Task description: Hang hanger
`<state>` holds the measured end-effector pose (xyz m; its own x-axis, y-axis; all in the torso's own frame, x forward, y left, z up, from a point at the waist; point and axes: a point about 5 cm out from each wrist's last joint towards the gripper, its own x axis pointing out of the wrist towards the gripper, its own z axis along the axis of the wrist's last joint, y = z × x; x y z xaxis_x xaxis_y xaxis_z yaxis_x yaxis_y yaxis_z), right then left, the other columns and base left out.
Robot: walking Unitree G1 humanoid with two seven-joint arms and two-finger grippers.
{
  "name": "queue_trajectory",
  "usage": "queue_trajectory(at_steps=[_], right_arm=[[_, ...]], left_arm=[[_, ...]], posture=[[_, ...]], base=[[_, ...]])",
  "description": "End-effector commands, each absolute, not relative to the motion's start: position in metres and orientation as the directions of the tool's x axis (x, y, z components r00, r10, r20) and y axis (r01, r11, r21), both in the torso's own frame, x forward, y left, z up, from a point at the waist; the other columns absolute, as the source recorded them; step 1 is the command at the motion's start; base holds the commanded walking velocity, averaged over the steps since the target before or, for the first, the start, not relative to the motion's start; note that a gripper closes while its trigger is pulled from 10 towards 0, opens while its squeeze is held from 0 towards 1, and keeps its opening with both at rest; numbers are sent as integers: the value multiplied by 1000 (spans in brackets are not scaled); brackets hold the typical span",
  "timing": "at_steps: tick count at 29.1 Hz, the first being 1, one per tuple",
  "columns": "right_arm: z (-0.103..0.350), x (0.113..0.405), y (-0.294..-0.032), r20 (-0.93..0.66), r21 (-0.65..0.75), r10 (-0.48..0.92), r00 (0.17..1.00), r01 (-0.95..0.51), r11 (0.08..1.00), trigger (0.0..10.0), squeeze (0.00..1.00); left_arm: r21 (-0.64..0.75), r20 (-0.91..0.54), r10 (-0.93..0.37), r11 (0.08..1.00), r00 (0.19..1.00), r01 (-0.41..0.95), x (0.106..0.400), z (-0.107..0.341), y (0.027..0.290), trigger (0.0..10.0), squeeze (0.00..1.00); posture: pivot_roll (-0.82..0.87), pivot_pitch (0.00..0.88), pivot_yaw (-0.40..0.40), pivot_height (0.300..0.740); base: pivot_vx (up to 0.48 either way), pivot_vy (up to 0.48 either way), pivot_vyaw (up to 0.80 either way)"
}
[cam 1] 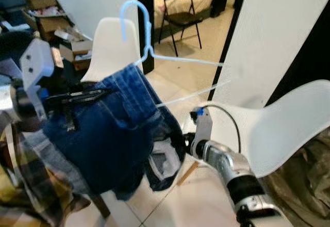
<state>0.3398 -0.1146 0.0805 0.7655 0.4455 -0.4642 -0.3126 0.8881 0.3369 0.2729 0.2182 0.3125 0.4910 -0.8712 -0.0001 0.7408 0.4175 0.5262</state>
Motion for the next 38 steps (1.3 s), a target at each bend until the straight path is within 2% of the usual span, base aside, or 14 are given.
queue_trajectory(at_steps=[1, 2, 4, 9, 17, 26, 27, 28, 29, 30, 33, 34, 38], right_arm=[[75, 335, -114, -491, 348, 434, 755, -287, 892, 10000, 1000], [75, 335, -114, -491, 348, 434, 755, -287, 892, 10000, 1000], [75, 329, -109, -493, 409, 480, 726, -293, 864, 10000, 0], [74, 322, -110, -506, 460, 531, 679, -308, 833, 10000, 0], [69, 311, -123, -522, 498, 549, 653, -289, 818, 10000, 0], [67, 304, -125, -530, 513, 562, 636, -288, 809, 10000, 0], [65, 301, -124, -542, 533, 569, 618, -271, 802, 9020, 0], [65, 301, -124, -542, 533, 569, 618, -271, 802, 9020, 0], [64, 297, -122, -543, 565, 589, 598, -259, 784, 5373, 0], [65, 294, -119, -532, 609, 617, 580, -245, 755, 2902, 0], [65, 294, -119, -532, 609, 617, 580, -245, 755, 2902, 0], [65, 291, -115, -518, 650, 641, 567, -226, 725, 0, 0], [63, 282, -109, -501, 721, 668, 550, -161, 674, 0, 0]], left_arm=[[569, 26, -883, 399, 469, 719, 276, 321, 214, 10000, 0], [569, 26, -883, 399, 469, 719, 276, 321, 214, 10000, 0], [589, 36, -892, 383, 450, 712, 284, 330, 210, 10000, 0], [600, 26, -901, 361, 434, 714, 289, 334, 208, 10000, 0], [608, 15, -905, 345, 425, 715, 293, 336, 209, 10000, 0], [617, 25, -910, 339, 413, 710, 296, 339, 208, 10000, 0], [621, 33, -910, 342, 413, 705, 296, 340, 208, 10000, 0], [621, 33, -910, 342, 413, 705, 296, 340, 208, 10000, 0], [624, 40, -909, 347, 415, 700, 296, 341, 209, 10000, 0], [627, 47, -908, 351, 416, 696, 296, 342, 209, 10000, 0], [627, 47, -908, 351, 416, 696, 296, 342, 209, 10000, 0], [630, 54, -907, 356, 419, 690, 296, 343, 209, 10000, 0], [639, 78, -902, 372, 424, 674, 294, 348, 211, 10000, 0]], posture=[[86, 60, 13, 740], [86, 60, 13, 740], [79, 60, 12, 740], [78, 60, 22, 740], [72, 56, 28, 740], [71, 58, 33, 740], [71, 60, 27, 740], [71, 60, 27, 740], [69, 61, 23, 740], [68, 62, 18, 740], [68, 62, 18, 740], [69, 63, 14, 740], [69, 66, 11, 740]], base=[[0, 0, 0], [0, 0, 0], [0, 0, 0], [0, 0, 0], [0, 0, 0], [0, 0, 0], [0, 0, 0], [0, 0, 0], [0, 0, 0], [0, 0, 0], [0, 0, 0], [0, 0, 0], [0, 0, 0]])
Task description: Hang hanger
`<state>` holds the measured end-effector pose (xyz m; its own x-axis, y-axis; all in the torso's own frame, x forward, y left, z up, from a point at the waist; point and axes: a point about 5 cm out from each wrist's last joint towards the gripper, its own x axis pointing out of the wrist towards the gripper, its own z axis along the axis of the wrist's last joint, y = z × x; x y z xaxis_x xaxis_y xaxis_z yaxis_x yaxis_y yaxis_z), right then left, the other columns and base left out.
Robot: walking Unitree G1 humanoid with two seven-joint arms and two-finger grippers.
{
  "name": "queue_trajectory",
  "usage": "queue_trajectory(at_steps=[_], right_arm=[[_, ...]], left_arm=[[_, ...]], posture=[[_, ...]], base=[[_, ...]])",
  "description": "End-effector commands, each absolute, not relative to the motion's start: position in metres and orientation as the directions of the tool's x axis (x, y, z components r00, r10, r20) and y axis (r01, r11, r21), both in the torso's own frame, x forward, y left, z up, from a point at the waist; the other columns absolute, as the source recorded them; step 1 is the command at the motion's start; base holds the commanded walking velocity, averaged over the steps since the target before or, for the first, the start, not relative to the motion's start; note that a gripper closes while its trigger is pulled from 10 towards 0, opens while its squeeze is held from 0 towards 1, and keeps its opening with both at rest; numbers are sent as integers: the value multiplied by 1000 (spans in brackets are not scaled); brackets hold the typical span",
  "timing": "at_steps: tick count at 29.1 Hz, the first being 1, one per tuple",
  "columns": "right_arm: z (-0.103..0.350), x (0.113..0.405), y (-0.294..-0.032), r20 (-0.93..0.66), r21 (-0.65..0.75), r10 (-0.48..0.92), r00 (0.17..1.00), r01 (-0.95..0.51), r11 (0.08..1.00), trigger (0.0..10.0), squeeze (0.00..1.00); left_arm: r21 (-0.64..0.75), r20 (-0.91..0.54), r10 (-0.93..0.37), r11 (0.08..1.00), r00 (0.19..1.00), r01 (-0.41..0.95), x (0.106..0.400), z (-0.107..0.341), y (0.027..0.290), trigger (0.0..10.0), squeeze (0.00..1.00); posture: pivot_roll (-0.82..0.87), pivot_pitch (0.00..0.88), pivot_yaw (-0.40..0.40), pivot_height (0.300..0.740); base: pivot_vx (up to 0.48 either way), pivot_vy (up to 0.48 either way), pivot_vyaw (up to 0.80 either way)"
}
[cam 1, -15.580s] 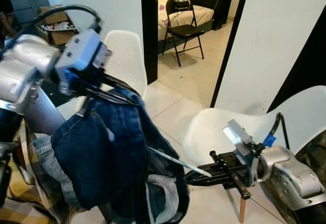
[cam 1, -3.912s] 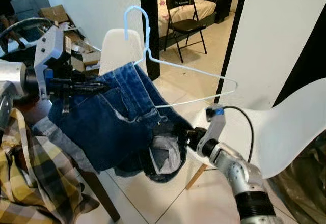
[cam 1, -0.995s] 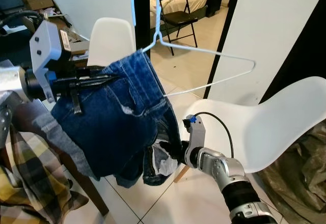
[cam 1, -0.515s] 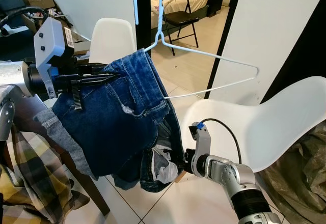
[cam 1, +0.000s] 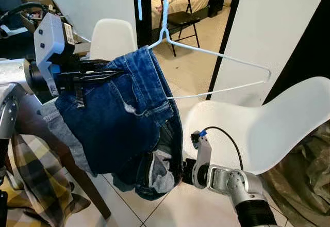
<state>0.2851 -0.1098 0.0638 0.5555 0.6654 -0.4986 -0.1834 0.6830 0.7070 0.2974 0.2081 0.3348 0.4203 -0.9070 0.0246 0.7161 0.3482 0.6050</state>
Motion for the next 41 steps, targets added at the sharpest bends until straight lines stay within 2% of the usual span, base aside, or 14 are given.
queue_trajectory(at_steps=[1, 8, 13, 18, 19, 28, 32, 37, 39, 40, 41], right_arm=[[63, 281, -108, -500, 725, 668, 551, -154, 671, 0, 0], [64, 283, -111, -485, 754, 645, 591, -91, 651, 0, 0], [77, 299, -128, -432, 776, 566, 702, -31, 630, 0, 0], [80, 302, -132, -423, 780, 554, 717, -24, 626, 0, 0], [87, 307, -138, -398, 779, 536, 744, -34, 627, 0, 0], [116, 321, -152, -279, 755, 539, 795, -166, 635, 0, 0], [139, 331, -169, -171, 718, 476, 863, -222, 660, 0, 0], [150, 335, -175, -116, 703, 446, 887, -244, 668, 0, 0], [162, 339, -180, -61, 688, 410, 910, -260, 678, 0, 0], [179, 346, -192, 18, 662, 307, 952, -241, 709, 0, 0], [179, 346, -192, 18, 662, 307, 952, -241, 709, 0, 0]], left_arm=[[640, 80, -902, 373, 424, 672, 294, 348, 212, 10000, 0], [649, 95, -894, 388, 437, 654, 295, 351, 215, 10000, 0], [640, 111, -881, 418, 460, 645, 294, 348, 220, 10000, 0], [637, 111, -880, 420, 462, 646, 294, 347, 220, 10000, 0], [630, 114, -876, 428, 468, 648, 293, 344, 221, 10000, 0], [609, 117, -870, 443, 479, 658, 292, 335, 222, 10000, 0], [602, 89, -858, 451, 506, 659, 293, 325, 226, 10000, 0], [596, 88, -851, 462, 518, 657, 294, 321, 228, 10000, 0], [590, 96, -844, 476, 528, 653, 293, 319, 228, 10000, 0], [580, 114, -836, 495, 537, 647, 292, 316, 228, 10000, 0], [580, 114, -836, 495, 537, 647, 292, 316, 228, 10000, 0]], posture=[[69, 66, 11, 740], [69, 68, 3, 740], [65, 67, 6, 740], [65, 67, 6, 740], [64, 65, 4, 740], [67, 63, -3, 740], [67, 64, 0, 740], [66, 65, -1, 740], [65, 67, 2, 740], [68, 66, 1, 740], [68, 66, 1, 740]], base=[[0, 0, 0], [0, 0, 0], [0, 0, 0], [0, 0, 0], [0, 0, 0], [0, 0, 0], [0, 0, 0], [0, 0, 0], [0, 0, 0], [0, 0, 0], [0, 0, 0]])
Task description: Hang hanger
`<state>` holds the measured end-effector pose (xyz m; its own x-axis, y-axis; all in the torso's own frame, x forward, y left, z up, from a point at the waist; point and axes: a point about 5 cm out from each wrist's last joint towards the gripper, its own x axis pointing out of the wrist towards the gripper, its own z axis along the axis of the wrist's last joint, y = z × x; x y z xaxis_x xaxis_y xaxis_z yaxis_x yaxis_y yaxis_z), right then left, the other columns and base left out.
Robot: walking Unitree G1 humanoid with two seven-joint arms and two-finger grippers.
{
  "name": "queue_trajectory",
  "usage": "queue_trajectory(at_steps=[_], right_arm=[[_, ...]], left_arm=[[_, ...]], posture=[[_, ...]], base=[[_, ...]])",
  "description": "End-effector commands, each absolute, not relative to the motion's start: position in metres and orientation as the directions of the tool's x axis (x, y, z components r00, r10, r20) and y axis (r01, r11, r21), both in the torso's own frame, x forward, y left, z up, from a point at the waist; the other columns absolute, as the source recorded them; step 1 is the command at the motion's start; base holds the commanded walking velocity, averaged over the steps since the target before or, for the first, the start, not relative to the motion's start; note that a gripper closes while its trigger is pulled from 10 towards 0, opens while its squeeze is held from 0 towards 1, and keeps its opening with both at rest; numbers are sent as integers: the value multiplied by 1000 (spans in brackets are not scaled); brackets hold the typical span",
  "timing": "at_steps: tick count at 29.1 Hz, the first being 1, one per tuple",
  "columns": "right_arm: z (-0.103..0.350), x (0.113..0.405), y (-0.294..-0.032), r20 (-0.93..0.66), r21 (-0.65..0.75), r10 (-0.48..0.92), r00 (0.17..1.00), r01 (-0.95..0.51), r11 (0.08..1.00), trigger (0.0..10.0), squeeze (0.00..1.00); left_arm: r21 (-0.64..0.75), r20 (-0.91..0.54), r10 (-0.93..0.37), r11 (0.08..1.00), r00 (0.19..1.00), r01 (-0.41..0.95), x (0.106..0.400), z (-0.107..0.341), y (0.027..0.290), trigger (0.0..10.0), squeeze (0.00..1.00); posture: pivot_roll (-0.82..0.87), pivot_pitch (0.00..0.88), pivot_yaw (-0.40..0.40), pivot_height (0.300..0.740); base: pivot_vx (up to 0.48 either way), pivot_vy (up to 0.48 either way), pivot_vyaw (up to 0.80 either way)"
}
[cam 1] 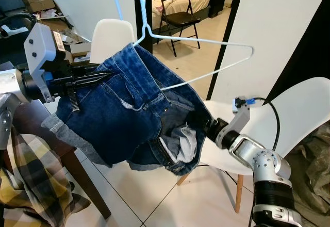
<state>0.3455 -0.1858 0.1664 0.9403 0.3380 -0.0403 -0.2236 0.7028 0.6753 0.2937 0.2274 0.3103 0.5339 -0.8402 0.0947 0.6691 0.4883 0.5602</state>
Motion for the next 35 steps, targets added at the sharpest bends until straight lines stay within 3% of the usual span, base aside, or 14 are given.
queue_trajectory(at_steps=[1, 4, 8, 13, 15, 20, 21, 23, 24, 27, 28, 30, 31, 35], right_arm=[[193, 351, -204, 78, 644, 212, 974, -212, 735, 0, 0], [218, 359, -222, 173, 635, 75, 982, -169, 754, 0, 0], [229, 363, -227, 204, 622, 45, 978, -165, 765, 0, 0], [248, 370, -227, 252, 591, 44, 967, -190, 784, 0, 0], [253, 376, -220, 232, 495, 84, 969, -192, 847, 0, 0], [250, 381, -215, 195, 400, 108, 975, -180, 899, 0, 0], [248, 383, -213, 177, 373, 120, 977, -179, 910, 627, 0], [248, 383, -213, 177, 373, 120, 977, -179, 910, 627, 0], [247, 384, -212, 167, 359, 122, 979, -175, 917, 1843, 0], [243, 388, -212, 125, 342, 128, 984, -164, 925, 2157, 0], [242, 389, -213, 113, 344, 129, 985, -161, 925, 6235, 0], [240, 390, -214, 98, 339, 126, 987, -152, 928, 6235, 0], [239, 391, -217, 82, 327, 119, 989, -140, 935, 10000, 0], [236, 393, -221, 53, 310, 99, 994, -110, 944, 10000, 0]], left_arm=[[571, 132, -829, 512, 543, 642, 290, 314, 227, 10000, 0], [555, 162, -822, 533, 545, 639, 284, 310, 225, 10000, 0], [545, 171, -825, 535, 539, 646, 280, 307, 224, 10000, 0], [509, 114, -869, 468, 482, 722, 267, 292, 214, 10000, 0], [475, -14, -904, 371, 428, 798, 253, 270, 206, 10000, 0], [469, -95, -902, 333, 422, 818, 247, 259, 206, 10000, 0], [484, -123, -888, 336, 444, 808, 247, 257, 209, 10000, 0], [484, -123, -888, 336, 444, 808, 247, 257, 209, 10000, 0], [504, -153, -871, 338, 467, 795, 248, 256, 212, 10000, 0], [558, -258, -817, 309, 515, 770, 247, 253, 221, 10000, 0], [574, -293, -798, 294, 527, 765, 247, 252, 223, 10000, 0], [595, -340, -766, 273, 545, 756, 246, 251, 227, 10000, 0], [625, -385, -726, 249, 570, 740, 246, 249, 231, 10000, 0], [682, -437, -647, 215, 624, 700, 249, 250, 239, 10000, 0]], posture=[[69, 65, 0, 740], [67, 55, -7, 740], [68, 50, -10, 740], [71, 42, -21, 740], [75, 36, -27, 740], [80, 32, -29, 740], [80, 33, -29, 740], [80, 33, -29, 740], [81, 32, -30, 740], [84, 36, -32, 740], [84, 36, -32, 740], [86, 39, -31, 740], [88, 40, -32, 740], [87, 43, -32, 740]], base=[[0, 0, 0], [0, 0, 0], [0, 0, 0], [0, 0, 0], [0, 0, 0], [0, 0, 0], [0, 0, 0], [0, 0, 0], [0, 0, 0], [0, 0, 0], [0, 0, 0], [0, 0, 0], [0, 0, 0], [0, 0, 0]])
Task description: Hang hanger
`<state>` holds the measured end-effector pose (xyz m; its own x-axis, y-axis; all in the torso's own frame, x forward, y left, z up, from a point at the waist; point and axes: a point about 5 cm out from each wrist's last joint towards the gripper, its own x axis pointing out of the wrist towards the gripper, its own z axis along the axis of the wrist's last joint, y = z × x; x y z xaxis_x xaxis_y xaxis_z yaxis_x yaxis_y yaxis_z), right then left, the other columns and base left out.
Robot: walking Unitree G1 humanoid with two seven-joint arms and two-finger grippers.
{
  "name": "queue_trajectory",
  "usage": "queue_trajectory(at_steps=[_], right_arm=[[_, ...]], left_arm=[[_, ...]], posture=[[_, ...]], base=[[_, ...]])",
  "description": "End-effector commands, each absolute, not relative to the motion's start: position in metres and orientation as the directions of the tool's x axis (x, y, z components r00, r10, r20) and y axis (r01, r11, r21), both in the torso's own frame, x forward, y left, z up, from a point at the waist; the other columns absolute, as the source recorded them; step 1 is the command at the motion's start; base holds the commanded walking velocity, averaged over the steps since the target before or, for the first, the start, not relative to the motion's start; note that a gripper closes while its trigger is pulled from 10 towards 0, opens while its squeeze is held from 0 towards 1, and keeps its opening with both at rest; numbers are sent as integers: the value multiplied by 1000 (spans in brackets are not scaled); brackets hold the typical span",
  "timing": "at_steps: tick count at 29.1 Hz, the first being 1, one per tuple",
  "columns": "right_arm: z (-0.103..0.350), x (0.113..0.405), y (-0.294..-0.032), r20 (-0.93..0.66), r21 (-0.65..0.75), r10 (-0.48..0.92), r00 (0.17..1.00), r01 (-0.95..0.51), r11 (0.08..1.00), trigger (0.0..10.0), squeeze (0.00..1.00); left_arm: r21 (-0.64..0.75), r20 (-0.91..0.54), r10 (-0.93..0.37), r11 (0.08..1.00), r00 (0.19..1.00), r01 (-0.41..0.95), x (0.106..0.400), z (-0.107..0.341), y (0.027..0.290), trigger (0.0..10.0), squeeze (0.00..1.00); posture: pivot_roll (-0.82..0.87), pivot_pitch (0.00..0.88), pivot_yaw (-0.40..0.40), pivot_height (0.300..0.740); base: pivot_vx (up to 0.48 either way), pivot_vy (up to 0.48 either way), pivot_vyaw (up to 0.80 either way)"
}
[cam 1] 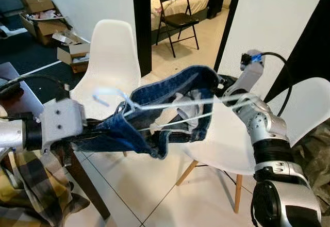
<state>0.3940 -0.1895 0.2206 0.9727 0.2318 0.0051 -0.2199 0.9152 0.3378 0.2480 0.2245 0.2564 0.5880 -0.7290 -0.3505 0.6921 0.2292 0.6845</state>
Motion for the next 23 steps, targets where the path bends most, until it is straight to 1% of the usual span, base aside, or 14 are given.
queue_trajectory(at_steps=[1, 2, 3, 5, 6, 7, 10, 12, 13, 15, 19, 21, 22, 23], right_arm=[[236, 393, -221, 53, 310, 99, 994, -110, 944, 10000, 0], [236, 393, -222, 43, 301, 92, 995, -101, 948, 10000, 0], [236, 393, -222, 43, 301, 92, 995, -101, 948, 10000, 0], [234, 394, -224, 28, 278, 74, 997, -79, 957, 10000, 0], [234, 394, -224, 28, 278, 74, 997, -79, 957, 10000, 0], [233, 394, -225, 16, 260, 69, 998, -70, 963, 10000, 0], [232, 394, -226, 8, 247, 65, 998, -65, 967, 10000, 0], [226, 395, -226, -31, 208, 56, 998, -49, 977, 10000, 0], [226, 395, -226, -31, 208, 56, 998, -49, 977, 10000, 0], [220, 395, -225, -64, 181, 53, 997, -40, 983, 10000, 0], [216, 395, -223, -77, 164, 55, 996, -42, 986, 10000, 0], [215, 395, -220, -82, 147, 56, 995, -43, 988, 10000, 0], [215, 395, -219, -82, 152, 60, 995, -47, 987, 10000, 0], [215, 395, -219, -82, 152, 60, 995, -47, 987, 10000, 0]], left_arm=[[682, -437, -647, 215, 624, 700, 249, 250, 239, 10000, 0], [704, -442, -618, 209, 650, 678, 251, 253, 242, 10000, 0], [704, -442, -618, 209, 650, 678, 251, 253, 242, 10000, 0], [748, -437, -563, 204, 701, 631, 255, 259, 247, 10000, 0], [748, -437, -563, 204, 701, 631, 255, 259, 247, 10000, 0], [778, -413, -536, 211, 736, 591, 259, 263, 249, 10000, 0], [797, -395, -519, 216, 758, 564, 261, 266, 251, 10000, 0], [860, -323, -442, 233, 837, 454, 271, 277, 258, 10000, 0], [860, -323, -442, 233, 837, 454, 271, 277, 258, 10000, 0], [891, -281, -398, 230, 873, 392, 276, 283, 262, 10000, 0], [907, -278, -376, 202, 884, 371, 278, 286, 262, 10000, 0], [920, -291, -364, 147, 885, 363, 280, 287, 261, 10000, 0], [923, -311, -358, 106, 880, 369, 280, 287, 260, 10000, 0], [923, -311, -358, 106, 880, 369, 280, 287, 260, 10000, 0]], posture=[[87, 43, -32, 740], [87, 43, -32, 740], [87, 43, -32, 740], [86, 46, -31, 740], [86, 46, -31, 740], [87, 46, -31, 740], [87, 46, -31, 740], [88, 48, -34, 740], [88, 48, -34, 740], [88, 48, -34, 740], [86, 51, -36, 740], [85, 51, -38, 740], [88, 51, -43, 740], [88, 51, -43, 740]], base=[[0, 0, 0], [0, 0, 0], [0, 0, 0], [0, 0, 0], [0, 0, 0], [0, 0, 0], [0, 0, 0], [0, 0, 0], [0, 0, 0], [0, 0, 0], [0, 0, 0], [0, 0, 0], [0, 0, 0], [0, 0, 0]])
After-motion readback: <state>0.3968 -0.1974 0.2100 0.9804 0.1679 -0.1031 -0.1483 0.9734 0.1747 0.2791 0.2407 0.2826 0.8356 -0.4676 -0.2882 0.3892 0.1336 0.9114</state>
